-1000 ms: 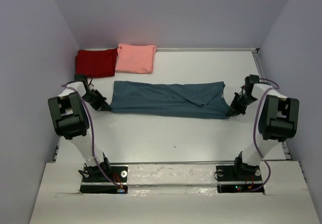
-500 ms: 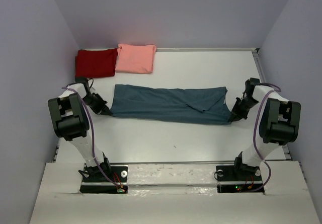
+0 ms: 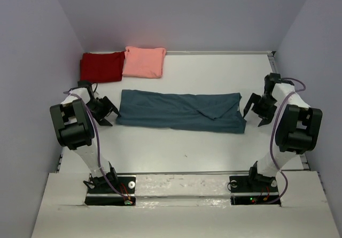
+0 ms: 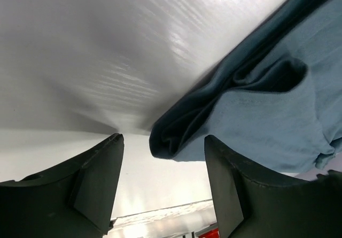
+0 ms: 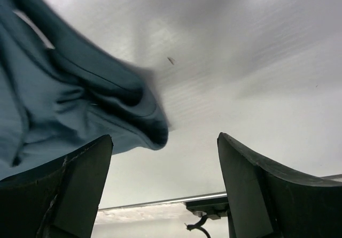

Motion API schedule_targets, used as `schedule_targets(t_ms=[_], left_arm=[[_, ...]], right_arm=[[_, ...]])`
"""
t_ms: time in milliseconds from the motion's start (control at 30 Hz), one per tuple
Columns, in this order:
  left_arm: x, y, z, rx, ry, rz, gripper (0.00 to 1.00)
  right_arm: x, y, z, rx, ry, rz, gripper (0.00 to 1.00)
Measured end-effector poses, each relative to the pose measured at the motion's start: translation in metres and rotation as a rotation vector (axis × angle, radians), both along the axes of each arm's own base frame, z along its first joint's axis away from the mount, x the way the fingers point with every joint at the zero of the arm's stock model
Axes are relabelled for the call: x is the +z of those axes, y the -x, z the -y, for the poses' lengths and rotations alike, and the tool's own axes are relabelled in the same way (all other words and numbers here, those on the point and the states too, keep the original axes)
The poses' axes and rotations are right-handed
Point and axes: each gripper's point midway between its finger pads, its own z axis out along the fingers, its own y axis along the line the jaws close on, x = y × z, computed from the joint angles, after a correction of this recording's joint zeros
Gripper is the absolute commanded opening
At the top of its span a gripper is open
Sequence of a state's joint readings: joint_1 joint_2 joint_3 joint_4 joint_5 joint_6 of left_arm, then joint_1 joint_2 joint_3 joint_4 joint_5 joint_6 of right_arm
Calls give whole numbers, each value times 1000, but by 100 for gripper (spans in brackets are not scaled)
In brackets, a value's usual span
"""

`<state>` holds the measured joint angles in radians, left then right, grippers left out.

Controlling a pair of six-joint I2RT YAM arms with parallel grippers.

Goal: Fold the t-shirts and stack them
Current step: Fold the other side of the tshirt into a rectangle

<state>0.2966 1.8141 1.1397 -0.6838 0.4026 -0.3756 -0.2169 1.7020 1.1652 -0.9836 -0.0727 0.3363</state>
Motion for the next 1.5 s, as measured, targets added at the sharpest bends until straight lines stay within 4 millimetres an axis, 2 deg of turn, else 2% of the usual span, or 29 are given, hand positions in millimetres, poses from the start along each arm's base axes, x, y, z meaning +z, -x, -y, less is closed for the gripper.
schedule_targets(t_ms=[133,200,300,400,433,500,667,767,867,967,1100,1267,1500], left_arm=[[11,-13,-5,-1,-16,34,71],[19,-24,-8,-4,-25,70,71],[30,-39,-6,-16,-13,128,71],[38,-50,5,-52,12,178,71],[40,-53,11,-72,19,191,71],[47,-58,30,-125,46,221,71],[73,-77,110,-341,143,337,71],[80,-81,153,-455,196,370,71],[77,-79,190,-551,243,376,71],[70,-69,208,-600,276,350,71],[66,-61,223,-641,309,333,70],[61,-47,246,-699,345,306,70],[61,-20,293,-790,437,279,69]], right_arm=[[31,-31,6,9,15,100,83],[52,-49,4,28,0,185,78],[78,-63,-8,65,-47,291,73],[90,-66,-24,110,-93,343,68],[93,-67,-35,137,-121,358,68],[93,-68,-49,168,-159,367,69],[84,-63,-89,239,-262,331,67],[80,-61,-109,262,-308,309,68],[77,-59,-126,274,-355,297,68],[71,-52,-139,281,-387,278,68],[60,-38,-157,310,-409,236,68],[56,-28,-184,387,-437,226,67],[40,-31,-193,387,-449,200,67]])
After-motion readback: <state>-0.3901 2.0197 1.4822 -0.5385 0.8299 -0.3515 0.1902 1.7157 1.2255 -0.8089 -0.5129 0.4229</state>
